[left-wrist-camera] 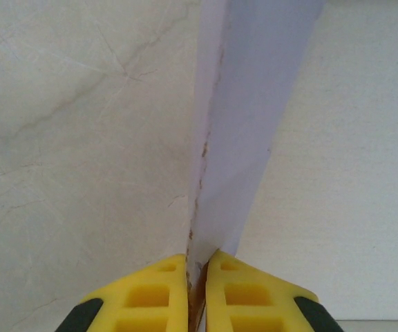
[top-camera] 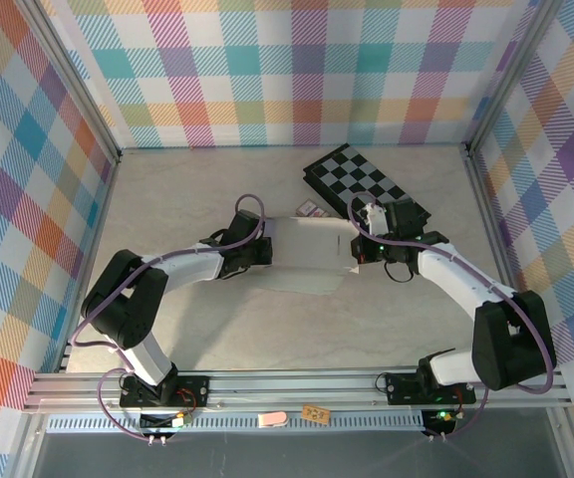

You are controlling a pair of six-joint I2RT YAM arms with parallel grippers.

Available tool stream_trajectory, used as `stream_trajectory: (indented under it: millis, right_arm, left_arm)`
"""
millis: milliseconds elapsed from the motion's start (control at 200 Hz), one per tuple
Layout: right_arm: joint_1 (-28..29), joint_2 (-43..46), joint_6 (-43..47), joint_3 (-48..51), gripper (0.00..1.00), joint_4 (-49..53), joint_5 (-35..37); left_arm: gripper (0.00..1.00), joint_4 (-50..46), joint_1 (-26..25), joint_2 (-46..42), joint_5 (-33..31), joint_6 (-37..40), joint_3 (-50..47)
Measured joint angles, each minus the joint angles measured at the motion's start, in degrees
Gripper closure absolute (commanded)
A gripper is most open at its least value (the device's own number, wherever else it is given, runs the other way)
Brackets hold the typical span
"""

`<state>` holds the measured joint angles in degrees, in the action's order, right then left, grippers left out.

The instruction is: Fold the paper box

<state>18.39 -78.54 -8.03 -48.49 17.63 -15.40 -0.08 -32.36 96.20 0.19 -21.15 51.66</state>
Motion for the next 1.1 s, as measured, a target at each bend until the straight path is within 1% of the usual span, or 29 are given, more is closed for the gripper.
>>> stream_trajectory:
  millis: [70,165,275,385,590,760,855,995,1100]
  right_arm:
    - [0.0,-0.85,0.42,-0.37,1.0,0.5,-0.07]
    - [-0.02,-2.95,1.07,-1.4,1.0,1.11,-0.15]
    - [-0.15,-5.4,1.46,-2.84,1.0,2.16,0.11]
    - [-0.61,-8.9,2.03,-6.14,1.0,4.66,0.9]
    - [-0.76,-15.54,3.06,-11.87,1.0,9.99,0.5]
    - [-0.74,-20.5,4.07,-16.17,1.0,13.25,-0.7]
    - [-0.7,-22.25,4.28,-17.33,1.0,14.08,-0.92]
    - [-0.7,-24.06,4.74,-19.26,1.0,16.17,-0.85]
    - [-0.7,-25.49,5.35,-20.57,1.0,17.22,-0.79]
  left_arm:
    - [0.96,-0.57,0.42,0.0,1.07,1.36,0.04]
    - [1.0,-1.33,1.97,0.13,4.28,2.8,0.17]
    - [1.0,-2.95,3.67,0.96,8.35,3.74,1.44]
    - [1.0,-6.75,4.07,1.46,10.95,3.8,2.89]
    - [1.0,-14.82,4.04,1.42,13.25,0.59,4.13]
    - [1.0,-18.58,3.96,1.22,13.73,-3.96,4.48]
    - [0.94,-20.55,3.96,2.03,13.73,-5.31,5.7]
    - [0.87,-24.94,3.96,5.6,13.6,-6.47,10.01]
    - [0.85,-27.45,3.96,7.1,13.4,-6.58,12.24]
